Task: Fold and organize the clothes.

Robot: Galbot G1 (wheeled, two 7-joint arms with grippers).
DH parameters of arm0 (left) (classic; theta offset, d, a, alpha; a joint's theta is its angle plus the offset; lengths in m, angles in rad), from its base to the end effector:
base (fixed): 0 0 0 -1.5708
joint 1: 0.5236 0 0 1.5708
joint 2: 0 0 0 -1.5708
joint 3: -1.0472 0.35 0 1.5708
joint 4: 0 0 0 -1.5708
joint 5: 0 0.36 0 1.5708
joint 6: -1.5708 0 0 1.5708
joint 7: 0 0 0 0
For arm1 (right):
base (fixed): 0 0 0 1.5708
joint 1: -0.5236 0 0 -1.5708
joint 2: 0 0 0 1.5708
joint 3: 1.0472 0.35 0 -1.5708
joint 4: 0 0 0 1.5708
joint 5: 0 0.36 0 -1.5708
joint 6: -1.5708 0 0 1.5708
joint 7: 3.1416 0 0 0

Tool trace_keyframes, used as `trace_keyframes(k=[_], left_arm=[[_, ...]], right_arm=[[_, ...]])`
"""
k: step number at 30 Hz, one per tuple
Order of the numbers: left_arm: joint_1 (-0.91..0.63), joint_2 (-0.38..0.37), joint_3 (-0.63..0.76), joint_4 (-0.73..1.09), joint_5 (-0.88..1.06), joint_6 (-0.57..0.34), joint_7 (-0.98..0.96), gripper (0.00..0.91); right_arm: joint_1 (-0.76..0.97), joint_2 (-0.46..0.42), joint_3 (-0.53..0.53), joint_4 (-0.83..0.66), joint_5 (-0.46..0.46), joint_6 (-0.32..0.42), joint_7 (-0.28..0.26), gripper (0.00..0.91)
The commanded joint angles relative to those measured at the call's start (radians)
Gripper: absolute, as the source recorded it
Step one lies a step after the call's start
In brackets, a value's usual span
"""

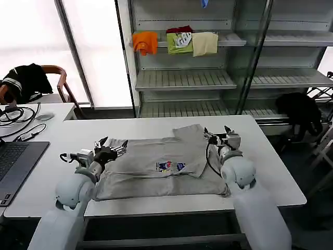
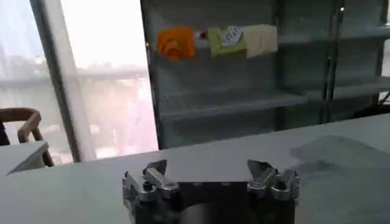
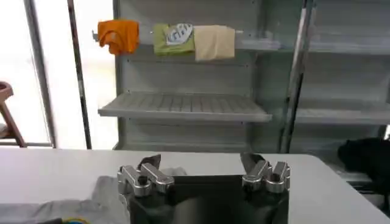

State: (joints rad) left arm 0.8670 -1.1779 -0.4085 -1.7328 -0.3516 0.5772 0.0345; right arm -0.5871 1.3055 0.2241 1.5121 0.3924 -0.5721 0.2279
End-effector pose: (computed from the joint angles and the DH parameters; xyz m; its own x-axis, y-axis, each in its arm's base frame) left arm 0.3984 0.0741 -0.2174 -0.9432 0.1611 0.2905 0.1857 0.9808 0.0592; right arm 0.4790 0.0050 -0.1933 -0.9652 -0.0539 0.2560 -0.0688 0.9964 -0.0495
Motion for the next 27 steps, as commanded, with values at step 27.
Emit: trace_keyframes(k=[27], left_arm=[[-0.351,-0.044,0.063,0.604,0.104,-0.034,0.052,0.907]], right_arm=[[0.395,0.229,0.004,-0.811,-0.157,0.093,-0.134,0.907]])
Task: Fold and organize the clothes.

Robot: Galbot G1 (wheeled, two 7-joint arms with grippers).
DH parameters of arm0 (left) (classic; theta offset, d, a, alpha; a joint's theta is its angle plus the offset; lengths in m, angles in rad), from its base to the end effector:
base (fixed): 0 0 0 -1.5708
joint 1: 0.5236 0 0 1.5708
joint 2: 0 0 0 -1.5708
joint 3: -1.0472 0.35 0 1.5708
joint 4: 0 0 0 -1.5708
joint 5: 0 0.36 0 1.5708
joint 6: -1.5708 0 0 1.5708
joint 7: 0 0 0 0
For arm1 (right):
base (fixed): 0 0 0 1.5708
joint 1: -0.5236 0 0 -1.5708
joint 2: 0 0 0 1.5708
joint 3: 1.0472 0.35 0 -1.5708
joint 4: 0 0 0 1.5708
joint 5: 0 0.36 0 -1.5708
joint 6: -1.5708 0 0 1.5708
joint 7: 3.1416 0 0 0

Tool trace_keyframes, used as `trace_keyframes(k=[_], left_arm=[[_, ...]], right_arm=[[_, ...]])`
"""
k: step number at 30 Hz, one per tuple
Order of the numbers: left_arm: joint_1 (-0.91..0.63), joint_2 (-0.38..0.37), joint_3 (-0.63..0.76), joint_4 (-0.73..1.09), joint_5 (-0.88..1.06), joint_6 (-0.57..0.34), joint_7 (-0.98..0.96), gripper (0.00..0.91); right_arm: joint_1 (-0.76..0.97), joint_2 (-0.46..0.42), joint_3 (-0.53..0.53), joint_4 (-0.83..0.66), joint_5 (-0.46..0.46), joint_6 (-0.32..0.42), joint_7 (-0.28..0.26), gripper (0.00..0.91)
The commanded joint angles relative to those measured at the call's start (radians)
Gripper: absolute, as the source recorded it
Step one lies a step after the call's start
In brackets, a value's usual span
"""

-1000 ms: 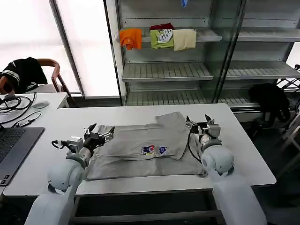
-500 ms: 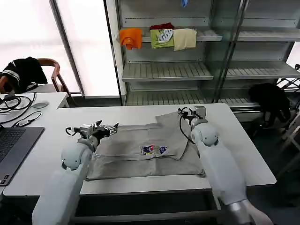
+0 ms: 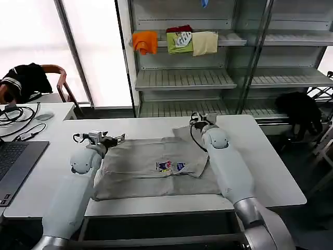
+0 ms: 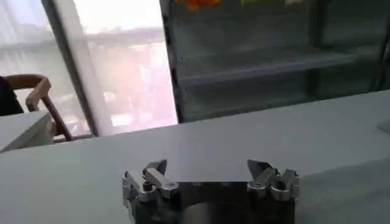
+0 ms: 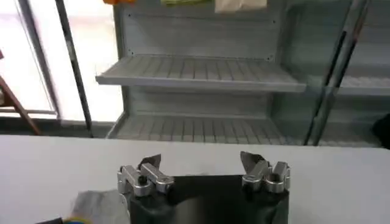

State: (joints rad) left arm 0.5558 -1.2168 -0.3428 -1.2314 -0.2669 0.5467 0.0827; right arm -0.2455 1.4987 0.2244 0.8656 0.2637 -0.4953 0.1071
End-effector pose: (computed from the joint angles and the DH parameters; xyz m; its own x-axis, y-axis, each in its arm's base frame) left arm 0.5124 0.1056 -0.2497 -0.9026 0.0537 0.4271 0.1040 0.9900 0.0953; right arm 0.6044 0.0386 -0.2205 -0.9070 -0.0552 0.4175 -0.0811 0.9957 -0.0444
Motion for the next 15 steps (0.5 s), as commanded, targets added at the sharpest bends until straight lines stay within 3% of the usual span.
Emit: trace_keyframes(k=[1,15], left_arm=[[-0.036,-0.005,-0.005,0.102,0.018,-0.004,0.004,0.907],[-0.012,-0.005,-0.014,0.086,0.015,0.0,0.005,0.907]], right_arm=[[0.053,0.036,0.004,-0.169,-0.03,0.014,-0.01,0.907],[0.031,0.033,0.011,-0.185,-0.039,0.027,-0.003,0.907]])
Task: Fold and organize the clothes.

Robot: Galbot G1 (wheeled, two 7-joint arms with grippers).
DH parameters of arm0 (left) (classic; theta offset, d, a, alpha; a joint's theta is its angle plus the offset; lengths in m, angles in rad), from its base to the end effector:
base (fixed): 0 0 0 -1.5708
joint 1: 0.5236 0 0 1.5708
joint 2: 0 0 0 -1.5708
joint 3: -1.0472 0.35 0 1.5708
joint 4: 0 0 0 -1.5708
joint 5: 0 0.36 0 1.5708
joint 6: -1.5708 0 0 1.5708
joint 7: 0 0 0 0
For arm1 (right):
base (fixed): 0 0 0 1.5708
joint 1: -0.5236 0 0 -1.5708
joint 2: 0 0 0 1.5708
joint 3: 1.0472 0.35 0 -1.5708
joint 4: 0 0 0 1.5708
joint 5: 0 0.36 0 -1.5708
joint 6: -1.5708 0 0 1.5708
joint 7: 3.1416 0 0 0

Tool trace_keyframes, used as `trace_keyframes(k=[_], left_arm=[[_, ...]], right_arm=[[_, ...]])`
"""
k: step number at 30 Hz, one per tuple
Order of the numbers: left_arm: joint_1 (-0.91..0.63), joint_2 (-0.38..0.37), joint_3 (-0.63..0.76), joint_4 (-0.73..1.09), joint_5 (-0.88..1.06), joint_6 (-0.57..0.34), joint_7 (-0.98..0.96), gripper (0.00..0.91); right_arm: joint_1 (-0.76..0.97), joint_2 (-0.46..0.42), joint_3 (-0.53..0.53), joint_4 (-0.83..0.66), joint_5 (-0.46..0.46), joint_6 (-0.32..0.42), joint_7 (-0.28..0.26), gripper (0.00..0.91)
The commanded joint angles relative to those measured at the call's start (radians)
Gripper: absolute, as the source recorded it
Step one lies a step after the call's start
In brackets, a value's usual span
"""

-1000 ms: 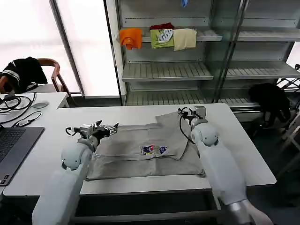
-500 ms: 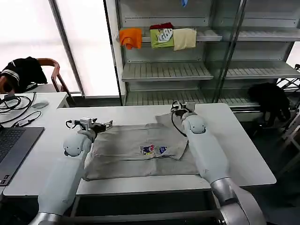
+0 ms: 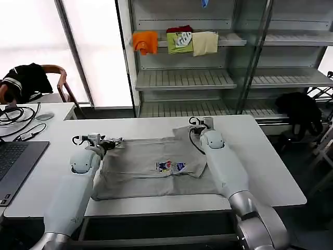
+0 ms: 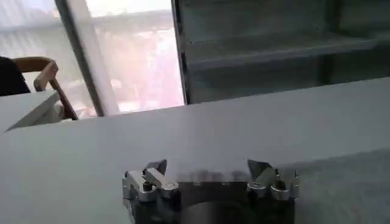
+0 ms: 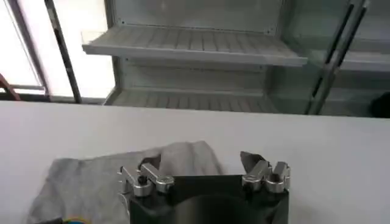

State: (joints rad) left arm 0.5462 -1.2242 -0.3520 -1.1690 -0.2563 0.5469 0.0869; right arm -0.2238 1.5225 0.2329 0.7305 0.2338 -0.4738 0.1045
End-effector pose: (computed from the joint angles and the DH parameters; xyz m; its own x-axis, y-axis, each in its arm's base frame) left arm 0.5173 0.1135 -0.2649 -0.8834 0.0323 0.4675 0.0833 0.9926 0.0887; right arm 0.6117 0.0389 -0.2532 -0.8711 -0.0264 0.4904 -0.0651 0.9959 -0.0620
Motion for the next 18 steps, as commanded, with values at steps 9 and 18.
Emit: trace_keyframes(k=[9,18], left_arm=[[0.005,0.008,-0.007,0.028,0.004,0.001,0.003,0.907],[0.049,0.001,-0.002,0.0,0.004,0.008,0.018,0.02]], right_arm=[[-0.005,0.014,0.004,-0.037,-0.017,0.003,0.008,0.907],[-0.022,0.013,0.004,-0.011,-0.018,-0.004,0.018,0.232]])
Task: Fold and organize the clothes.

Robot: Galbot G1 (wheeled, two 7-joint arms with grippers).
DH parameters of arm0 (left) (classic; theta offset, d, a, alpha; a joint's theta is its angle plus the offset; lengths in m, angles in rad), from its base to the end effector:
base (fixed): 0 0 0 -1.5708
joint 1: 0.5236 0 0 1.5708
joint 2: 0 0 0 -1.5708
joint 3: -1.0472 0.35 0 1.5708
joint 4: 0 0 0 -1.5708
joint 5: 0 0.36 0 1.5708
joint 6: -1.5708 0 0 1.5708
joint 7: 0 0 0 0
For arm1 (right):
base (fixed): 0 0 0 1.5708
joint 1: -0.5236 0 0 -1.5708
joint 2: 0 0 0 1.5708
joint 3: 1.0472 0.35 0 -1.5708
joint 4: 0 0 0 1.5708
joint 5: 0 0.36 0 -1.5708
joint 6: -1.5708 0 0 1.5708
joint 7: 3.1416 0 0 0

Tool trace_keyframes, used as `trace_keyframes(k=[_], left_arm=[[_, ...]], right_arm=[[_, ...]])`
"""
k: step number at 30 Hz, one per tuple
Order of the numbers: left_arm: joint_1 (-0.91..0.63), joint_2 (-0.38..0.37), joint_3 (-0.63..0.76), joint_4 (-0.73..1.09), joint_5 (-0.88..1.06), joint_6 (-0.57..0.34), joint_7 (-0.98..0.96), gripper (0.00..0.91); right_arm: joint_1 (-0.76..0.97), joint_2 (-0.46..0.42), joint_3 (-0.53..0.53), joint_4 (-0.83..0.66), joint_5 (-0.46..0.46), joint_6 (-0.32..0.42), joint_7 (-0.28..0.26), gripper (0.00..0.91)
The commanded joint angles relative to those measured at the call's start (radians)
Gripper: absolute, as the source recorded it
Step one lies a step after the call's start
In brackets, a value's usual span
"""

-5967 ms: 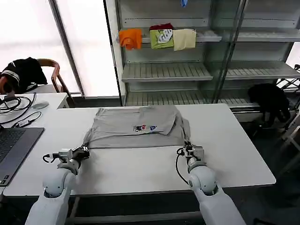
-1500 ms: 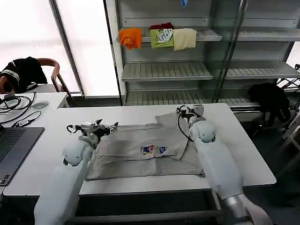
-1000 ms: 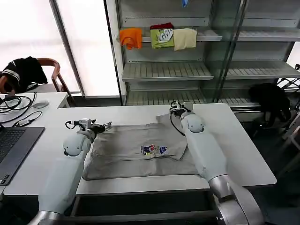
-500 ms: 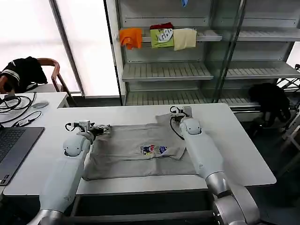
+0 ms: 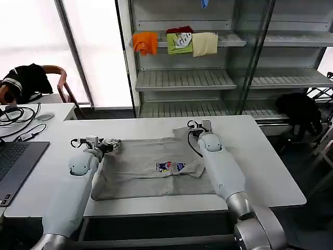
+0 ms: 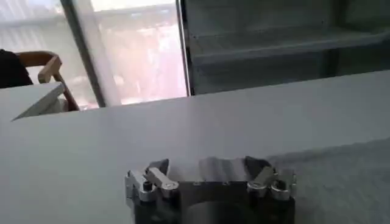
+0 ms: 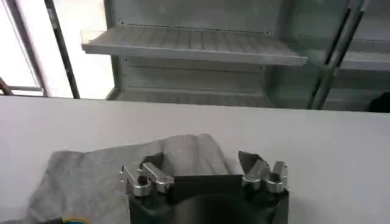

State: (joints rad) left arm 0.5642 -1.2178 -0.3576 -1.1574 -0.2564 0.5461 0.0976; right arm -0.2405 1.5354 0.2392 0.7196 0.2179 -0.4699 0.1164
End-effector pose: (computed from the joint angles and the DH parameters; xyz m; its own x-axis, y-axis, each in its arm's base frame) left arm 0.5122 0.1199 -0.2767 -0.8704 0.0311 0.4914 0.0831 0.9930 0.0843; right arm 0.6072 0.0446 -0.2664 -0.8615 -0.0159 0.5075 -0.0596 0.9958 -0.0701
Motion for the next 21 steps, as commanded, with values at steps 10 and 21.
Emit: trace_keyframes(k=[10,21], left_arm=[[0.033,-0.025,0.007,-0.012,0.001,0.018,0.01,0.02],[0.039,-0.03,-0.011,-0.043,-0.002,0.005,0.003,0.01]], right_arm=[[-0.021,-0.005,-0.003,0.024,0.009,-0.018,0.02,0.0],[-0.068,-0.038,0.002,0.169,0.038,-0.028,0.024,0.0]])
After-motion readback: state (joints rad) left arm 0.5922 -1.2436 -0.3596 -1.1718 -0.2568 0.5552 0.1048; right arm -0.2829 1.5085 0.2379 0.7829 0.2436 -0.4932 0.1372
